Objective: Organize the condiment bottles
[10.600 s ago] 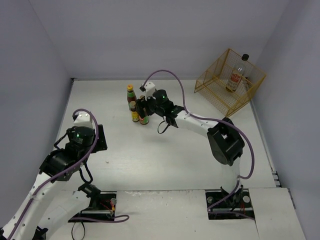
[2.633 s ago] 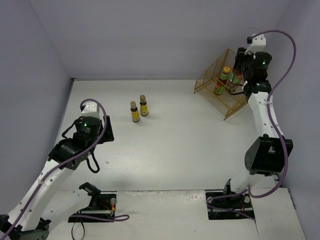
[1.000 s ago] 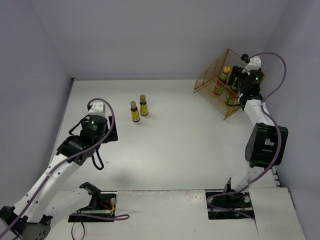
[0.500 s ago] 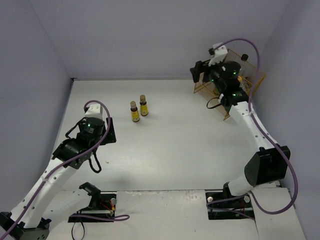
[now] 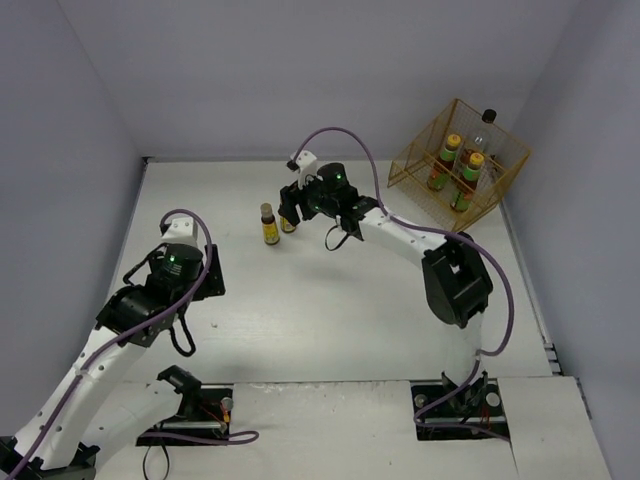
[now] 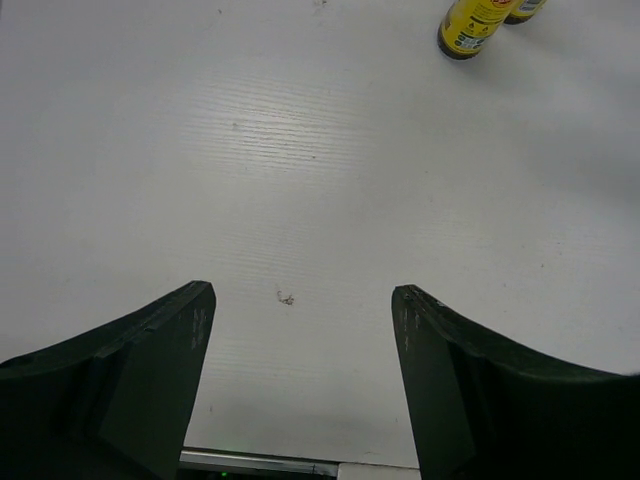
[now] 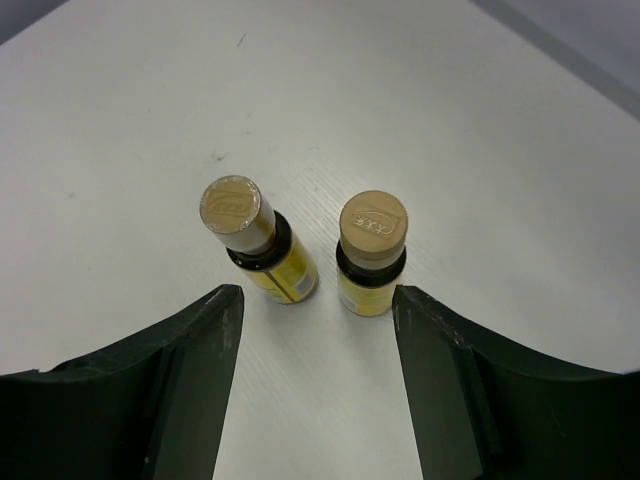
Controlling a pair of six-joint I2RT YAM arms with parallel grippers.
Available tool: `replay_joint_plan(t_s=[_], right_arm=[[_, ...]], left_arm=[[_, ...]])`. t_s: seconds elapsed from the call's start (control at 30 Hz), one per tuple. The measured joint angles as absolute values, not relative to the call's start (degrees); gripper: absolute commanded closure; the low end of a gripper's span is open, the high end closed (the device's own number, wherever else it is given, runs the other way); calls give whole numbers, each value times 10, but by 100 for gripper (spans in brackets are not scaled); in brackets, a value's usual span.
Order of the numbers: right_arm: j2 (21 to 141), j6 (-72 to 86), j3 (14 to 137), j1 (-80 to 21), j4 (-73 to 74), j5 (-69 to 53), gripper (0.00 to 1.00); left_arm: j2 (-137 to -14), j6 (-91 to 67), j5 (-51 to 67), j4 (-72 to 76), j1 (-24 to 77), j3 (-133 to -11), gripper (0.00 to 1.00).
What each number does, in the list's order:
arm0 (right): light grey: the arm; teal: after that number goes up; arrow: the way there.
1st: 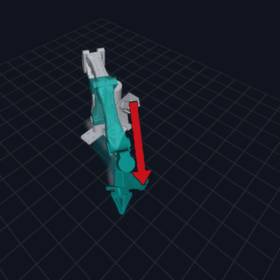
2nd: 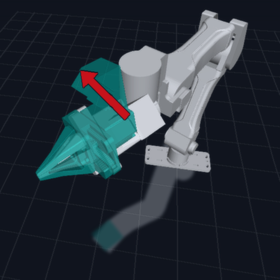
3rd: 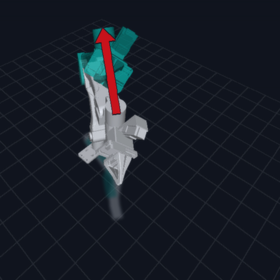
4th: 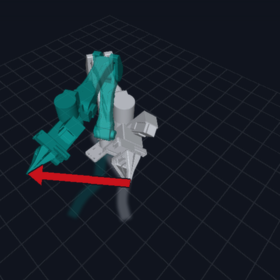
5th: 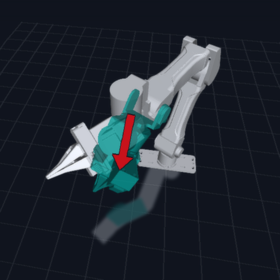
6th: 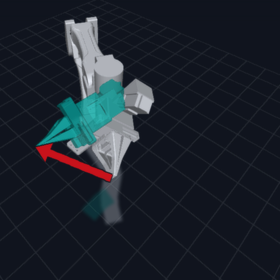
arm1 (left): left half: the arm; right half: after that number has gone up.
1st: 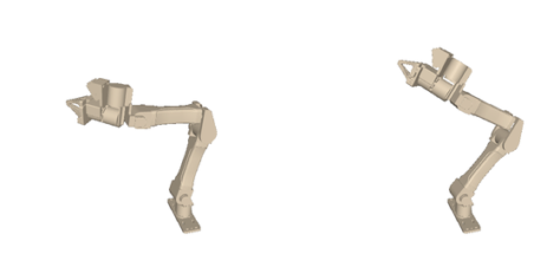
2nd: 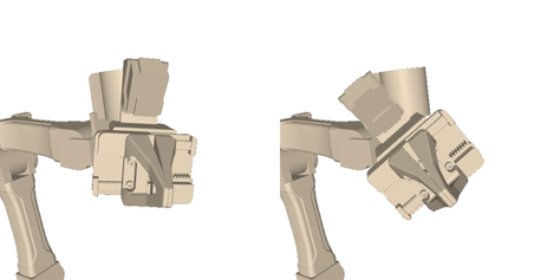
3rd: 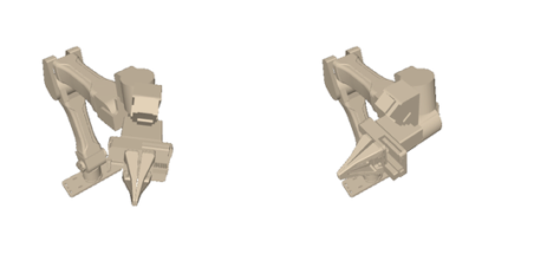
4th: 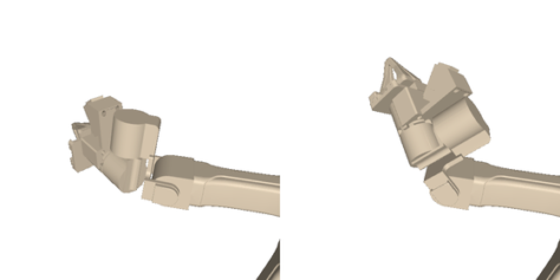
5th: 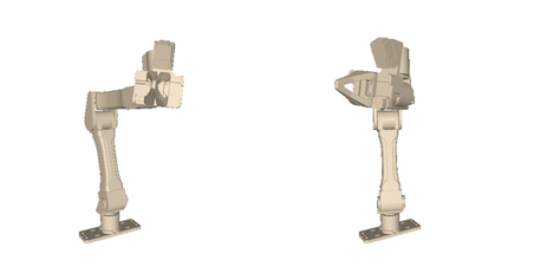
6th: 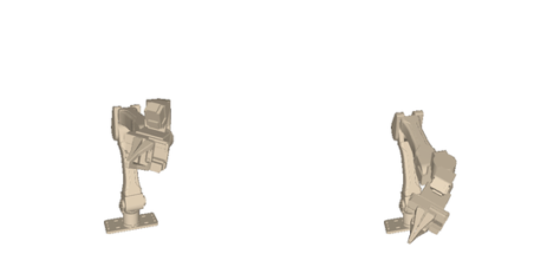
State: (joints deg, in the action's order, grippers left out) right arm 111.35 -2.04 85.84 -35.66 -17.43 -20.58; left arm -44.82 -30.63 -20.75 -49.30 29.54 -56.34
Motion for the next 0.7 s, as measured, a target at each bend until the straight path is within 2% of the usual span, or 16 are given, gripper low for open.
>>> replay_joint_plan(t_s=[0.3,0.4,0.6,0.67,0.7], right_arm=[[1197,-15,904,-365,-214,-188,38],[1207,-15,912,-365,-230,-183,41],[1239,-11,929,-365,-243,-176,58],[1246,-11,929,-365,-243,-174,68],[1249,-12,929,-365,-244,-173,76]], left_arm=[[-422,-318,-228,-530,295,-564,29],[-415,-321,-234,-541,295,-565,29],[-410,-322,-244,-553,295,-568,29],[-410,-322,-246,-554,295,-569,29],[-410,-322,-248,-554,295,-569,29]])
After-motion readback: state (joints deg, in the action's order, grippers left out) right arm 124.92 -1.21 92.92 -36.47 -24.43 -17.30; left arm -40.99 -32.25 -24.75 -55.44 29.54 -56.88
